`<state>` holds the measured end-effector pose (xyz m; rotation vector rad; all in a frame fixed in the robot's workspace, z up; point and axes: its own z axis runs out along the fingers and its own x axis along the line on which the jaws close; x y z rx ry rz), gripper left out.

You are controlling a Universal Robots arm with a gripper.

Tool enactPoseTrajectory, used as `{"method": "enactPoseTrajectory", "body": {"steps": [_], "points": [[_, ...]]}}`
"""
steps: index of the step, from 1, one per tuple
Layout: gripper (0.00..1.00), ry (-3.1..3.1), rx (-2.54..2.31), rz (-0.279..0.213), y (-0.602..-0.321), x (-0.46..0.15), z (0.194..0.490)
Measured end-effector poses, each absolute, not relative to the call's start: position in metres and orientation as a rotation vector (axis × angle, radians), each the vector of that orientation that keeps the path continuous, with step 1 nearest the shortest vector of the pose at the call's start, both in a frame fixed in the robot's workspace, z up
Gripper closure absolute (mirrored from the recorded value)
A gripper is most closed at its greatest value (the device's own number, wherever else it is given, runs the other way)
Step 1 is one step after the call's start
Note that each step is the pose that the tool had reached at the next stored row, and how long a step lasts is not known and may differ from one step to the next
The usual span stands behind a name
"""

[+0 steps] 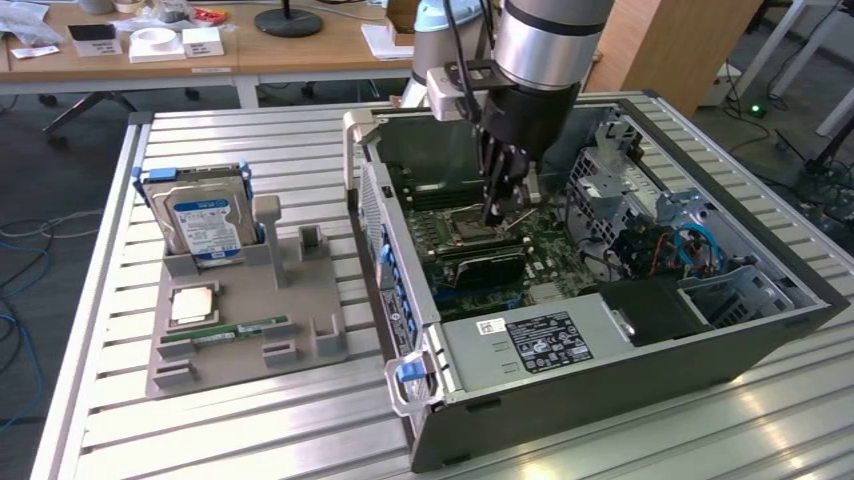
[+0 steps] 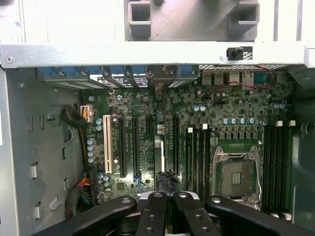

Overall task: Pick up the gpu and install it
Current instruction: 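Press down on the gpu until it lock into place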

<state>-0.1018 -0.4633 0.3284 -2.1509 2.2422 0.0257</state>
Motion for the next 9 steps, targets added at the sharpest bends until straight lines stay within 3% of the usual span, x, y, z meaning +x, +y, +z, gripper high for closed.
{"method": "enactPoseTrajectory", "body": {"steps": [9], "points": [[0.89,2.242,-2.151,0.026,-0.463,-0.102,0.312]]}}
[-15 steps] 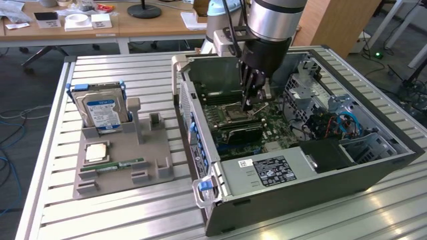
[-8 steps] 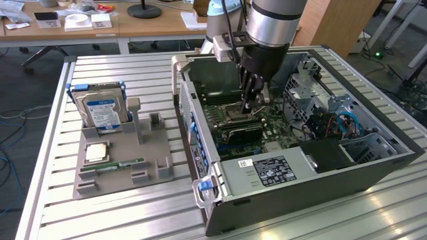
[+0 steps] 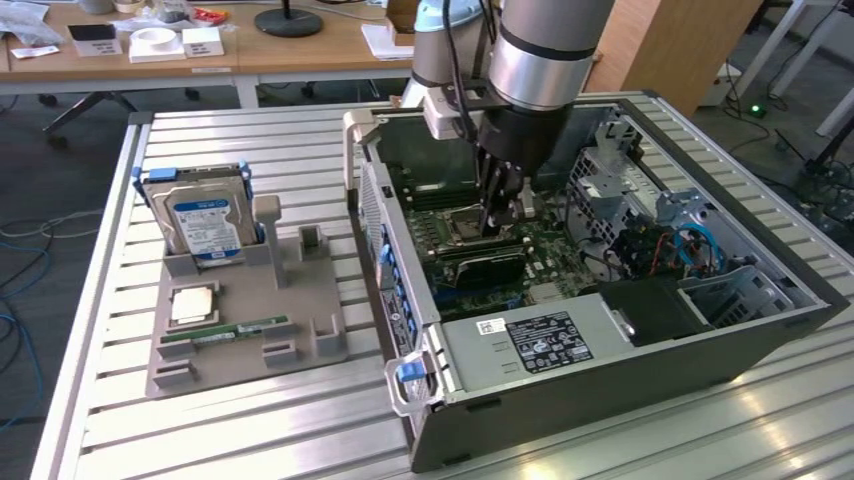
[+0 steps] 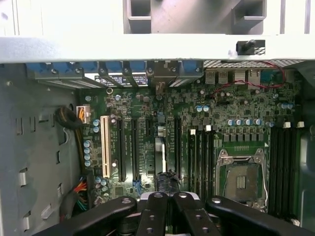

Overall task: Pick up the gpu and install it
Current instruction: 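Press down on the gpu until it lock into place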

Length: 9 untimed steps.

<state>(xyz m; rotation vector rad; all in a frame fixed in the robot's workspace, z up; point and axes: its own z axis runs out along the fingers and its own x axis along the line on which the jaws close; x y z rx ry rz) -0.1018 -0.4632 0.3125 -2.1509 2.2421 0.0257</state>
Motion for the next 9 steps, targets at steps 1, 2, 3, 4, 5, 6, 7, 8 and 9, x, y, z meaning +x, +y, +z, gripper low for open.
{"method": "enactPoseTrajectory", "body": {"steps": [1,2,3,4,5,6,7,8,9], "points": [[0.89,2.242,-2.151,0.026,-0.463,-0.102,0.311],[0.89,2.242,-2.151,0.026,-0.463,-0.102,0.309],[0.89,2.242,-2.151,0.026,-0.463,-0.102,0.307],[0.89,2.242,-2.151,0.026,-0.463,-0.102,0.305],[0.89,2.242,-2.151,0.026,-0.463,-0.102,0.304],[0.89,2.242,-2.151,0.026,-0.463,-0.102,0.302],[0.89,2.242,-2.151,0.026,-0.463,-0.102,0.301],[0.89,2.242,-2.151,0.026,-0.463,-0.102,0.299],[0.89,2.242,-2.151,0.026,-0.463,-0.102,0.298]]}}
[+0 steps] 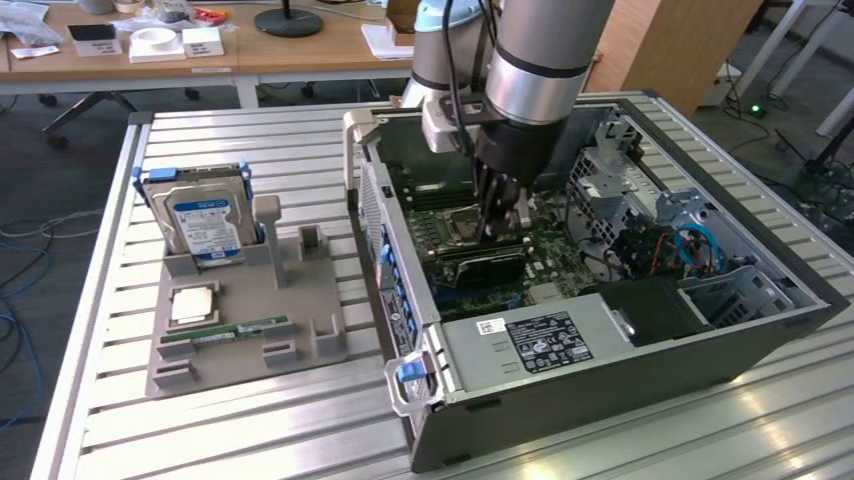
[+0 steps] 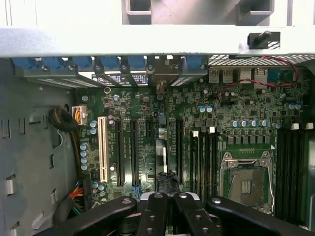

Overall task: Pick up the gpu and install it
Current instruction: 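Press down on the gpu until it lock into place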

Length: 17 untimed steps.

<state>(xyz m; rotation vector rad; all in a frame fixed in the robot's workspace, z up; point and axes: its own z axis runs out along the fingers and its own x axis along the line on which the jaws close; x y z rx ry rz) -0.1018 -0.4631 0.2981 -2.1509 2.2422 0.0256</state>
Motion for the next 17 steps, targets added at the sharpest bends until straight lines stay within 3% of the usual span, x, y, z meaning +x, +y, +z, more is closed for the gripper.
{"method": "enactPoseTrajectory", "body": {"steps": [17], "points": [[0.89,2.242,-2.151,0.025,-0.4584,-0.0982,0.2935]]}}
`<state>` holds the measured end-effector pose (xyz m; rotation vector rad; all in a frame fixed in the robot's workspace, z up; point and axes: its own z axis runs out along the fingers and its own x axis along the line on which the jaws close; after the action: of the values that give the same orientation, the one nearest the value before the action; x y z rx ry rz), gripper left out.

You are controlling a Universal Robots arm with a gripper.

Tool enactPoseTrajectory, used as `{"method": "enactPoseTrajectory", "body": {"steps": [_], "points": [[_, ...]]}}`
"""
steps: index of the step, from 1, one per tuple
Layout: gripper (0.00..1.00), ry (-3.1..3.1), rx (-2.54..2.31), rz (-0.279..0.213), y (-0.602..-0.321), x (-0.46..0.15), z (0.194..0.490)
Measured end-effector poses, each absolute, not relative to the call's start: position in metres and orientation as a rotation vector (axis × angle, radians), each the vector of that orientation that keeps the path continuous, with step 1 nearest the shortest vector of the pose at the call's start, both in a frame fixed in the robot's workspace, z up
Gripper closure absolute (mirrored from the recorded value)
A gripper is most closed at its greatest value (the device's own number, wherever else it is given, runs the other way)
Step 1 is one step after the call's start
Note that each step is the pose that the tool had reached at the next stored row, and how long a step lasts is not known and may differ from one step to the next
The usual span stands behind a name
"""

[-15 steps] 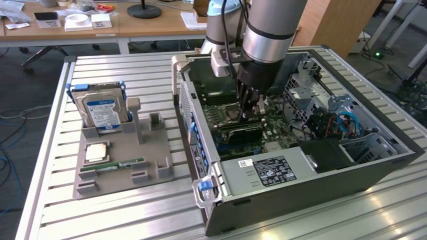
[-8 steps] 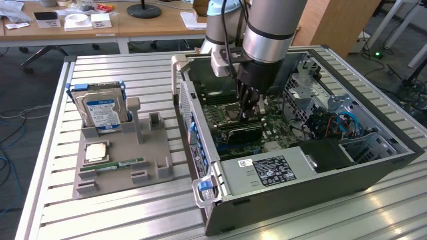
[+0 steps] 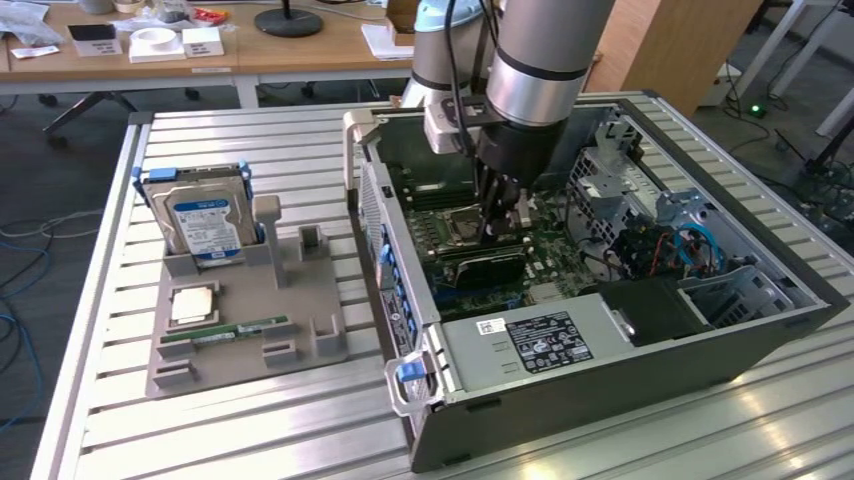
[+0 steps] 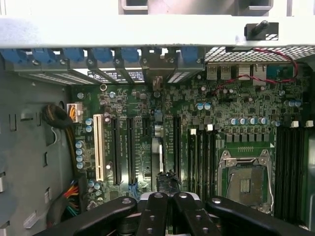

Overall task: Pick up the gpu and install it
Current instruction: 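Press down on the gpu until it lock into place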

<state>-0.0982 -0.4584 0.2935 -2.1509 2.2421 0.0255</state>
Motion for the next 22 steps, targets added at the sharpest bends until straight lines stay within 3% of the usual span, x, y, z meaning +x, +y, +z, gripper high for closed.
{"method": "enactPoseTrajectory", "body": {"steps": [22], "points": [[0.89,2.245,-2.154,0.019,-0.453,-0.098,0.273]]}}
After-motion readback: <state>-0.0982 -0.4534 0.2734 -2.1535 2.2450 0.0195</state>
